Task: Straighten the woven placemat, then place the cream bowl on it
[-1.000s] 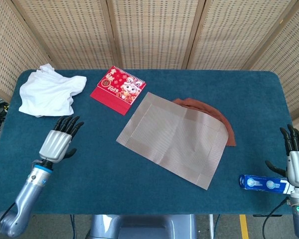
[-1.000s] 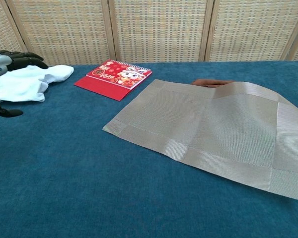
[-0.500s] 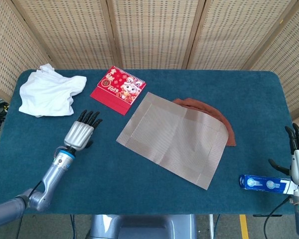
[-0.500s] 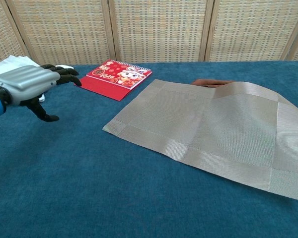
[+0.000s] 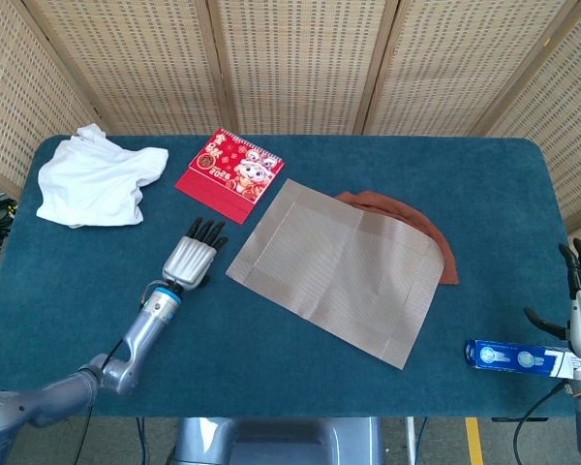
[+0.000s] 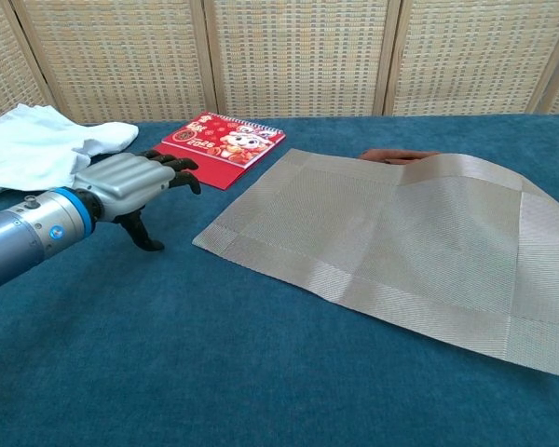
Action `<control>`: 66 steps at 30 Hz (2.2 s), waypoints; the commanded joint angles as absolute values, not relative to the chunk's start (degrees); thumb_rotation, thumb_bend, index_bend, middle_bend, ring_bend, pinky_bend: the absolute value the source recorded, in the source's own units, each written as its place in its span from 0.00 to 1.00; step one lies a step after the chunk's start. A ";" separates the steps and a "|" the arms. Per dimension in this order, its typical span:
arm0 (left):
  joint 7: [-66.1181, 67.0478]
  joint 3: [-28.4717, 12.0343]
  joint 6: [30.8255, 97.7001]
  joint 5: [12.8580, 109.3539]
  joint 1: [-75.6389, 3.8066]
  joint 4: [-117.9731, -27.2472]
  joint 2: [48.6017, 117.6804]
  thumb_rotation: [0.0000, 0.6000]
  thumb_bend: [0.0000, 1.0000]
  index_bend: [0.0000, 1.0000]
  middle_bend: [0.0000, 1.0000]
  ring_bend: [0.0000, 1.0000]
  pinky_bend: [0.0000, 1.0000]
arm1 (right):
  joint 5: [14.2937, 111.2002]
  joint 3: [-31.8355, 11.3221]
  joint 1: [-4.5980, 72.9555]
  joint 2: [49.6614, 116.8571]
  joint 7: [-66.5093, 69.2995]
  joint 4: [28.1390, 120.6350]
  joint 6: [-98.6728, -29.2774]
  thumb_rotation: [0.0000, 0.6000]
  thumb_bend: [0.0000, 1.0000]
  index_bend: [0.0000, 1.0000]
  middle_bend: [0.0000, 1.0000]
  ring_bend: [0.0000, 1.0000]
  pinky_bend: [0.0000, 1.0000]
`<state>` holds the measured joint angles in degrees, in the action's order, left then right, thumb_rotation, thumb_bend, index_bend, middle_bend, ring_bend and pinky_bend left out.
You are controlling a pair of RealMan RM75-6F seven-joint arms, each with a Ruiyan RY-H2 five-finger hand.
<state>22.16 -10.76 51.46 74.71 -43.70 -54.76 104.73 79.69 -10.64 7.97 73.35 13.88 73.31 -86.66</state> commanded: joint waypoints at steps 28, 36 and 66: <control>21.98 -10.02 55.40 76.26 -47.15 -47.18 114.09 1.00 0.49 0.26 0.00 0.00 0.00 | 80.38 -11.34 7.47 72.85 15.44 74.18 -87.27 1.00 0.28 0.08 0.00 0.00 0.00; 21.18 -9.84 55.78 76.40 -46.84 -46.69 114.19 1.00 0.49 0.43 0.00 0.00 0.00 | 80.42 -11.42 7.38 72.79 15.35 74.33 -87.38 1.00 0.27 0.08 0.00 0.00 0.00; 29.82 -7.38 59.38 73.33 -39.65 -61.78 105.13 1.00 0.48 0.62 0.00 0.00 0.00 | 82.33 -10.87 7.13 72.31 14.98 76.14 -88.48 1.00 0.28 0.08 0.00 0.00 0.00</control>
